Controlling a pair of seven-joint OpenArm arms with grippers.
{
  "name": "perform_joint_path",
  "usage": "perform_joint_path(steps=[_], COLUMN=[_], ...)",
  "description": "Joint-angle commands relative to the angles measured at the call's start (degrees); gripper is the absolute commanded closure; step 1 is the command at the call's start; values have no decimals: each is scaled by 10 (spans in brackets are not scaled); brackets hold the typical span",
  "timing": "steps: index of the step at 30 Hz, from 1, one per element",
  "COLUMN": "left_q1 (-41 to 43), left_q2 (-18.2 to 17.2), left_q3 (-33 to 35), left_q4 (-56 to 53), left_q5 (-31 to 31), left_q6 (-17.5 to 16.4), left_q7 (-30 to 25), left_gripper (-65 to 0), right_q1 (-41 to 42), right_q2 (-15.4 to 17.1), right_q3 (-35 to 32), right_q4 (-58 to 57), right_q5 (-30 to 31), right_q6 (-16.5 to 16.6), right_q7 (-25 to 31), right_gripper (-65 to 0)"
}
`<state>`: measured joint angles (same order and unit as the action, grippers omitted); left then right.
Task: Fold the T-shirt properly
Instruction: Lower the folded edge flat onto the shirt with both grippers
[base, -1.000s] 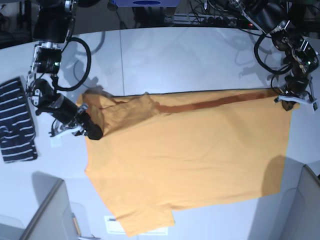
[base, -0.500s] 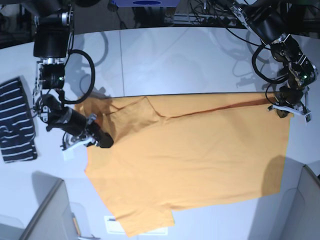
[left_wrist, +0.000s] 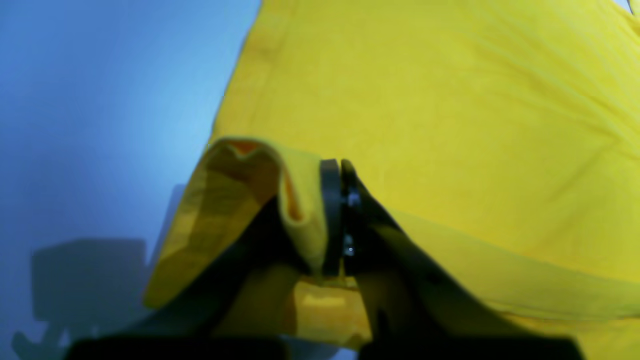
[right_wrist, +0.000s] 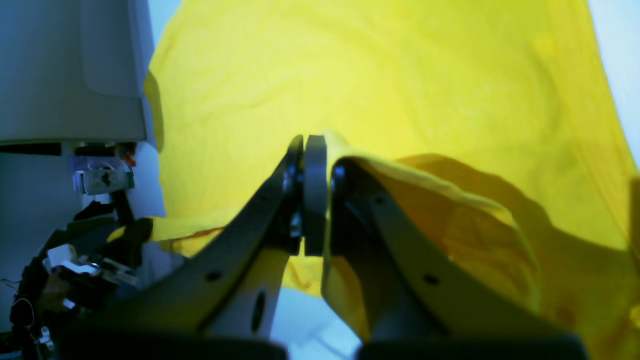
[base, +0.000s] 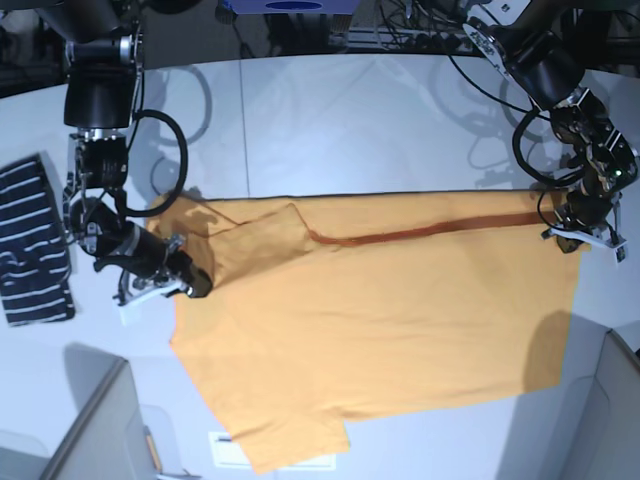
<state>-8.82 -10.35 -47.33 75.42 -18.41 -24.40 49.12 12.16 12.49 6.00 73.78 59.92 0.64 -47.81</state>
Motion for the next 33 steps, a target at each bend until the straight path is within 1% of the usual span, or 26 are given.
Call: perform_joint_path(steps=[1,6,7,9,11,14,16,19,21,33], left_q1=[-15,-21,-21,-28,-33,-34,-34,-42,-44,-48], left_q2=[-10,-12,-12,-12,-12,-27,-30,-30,-33,-34], left_q3=[-1,-1,-1,-1,0,29,46,46,46,46], left_q4=[1,-10,-10,-11,-19,-35,-36,-38,-39,-39], left_q5=[-4,-4,-4,-4,-4,-4,-5,-5,-5,-5], left_q6=[-2,-2,-2,-2,-2,-2,-2,-2,-2,-1], left_q7=[-13,-13,-13,-13,-13,-13,-13,-13,-13,-13], left_gripper=[0,0,0,0,0,0,0,0,0,0], right_q1=[20,33,36,42,44,44,44,44,48,59], right_q2=[7,0,-1,-1,-1,-1,-1,-1,-1,-1], right_q3=[3,2,2,2,2,2,2,2,2,2], right_q4=[10,-8,-13,-23,-33,-41,-41,-41,-39,-40], right_q5=[11,10,10,10,10,9,-9,-37,-45,-47], right_q6=[8,8,12,33,39,41,41,43,44,44], right_q7=[9,9,9,9,9,11,19,21,21,21], right_gripper=[0,0,0,0,0,0,0,0,0,0])
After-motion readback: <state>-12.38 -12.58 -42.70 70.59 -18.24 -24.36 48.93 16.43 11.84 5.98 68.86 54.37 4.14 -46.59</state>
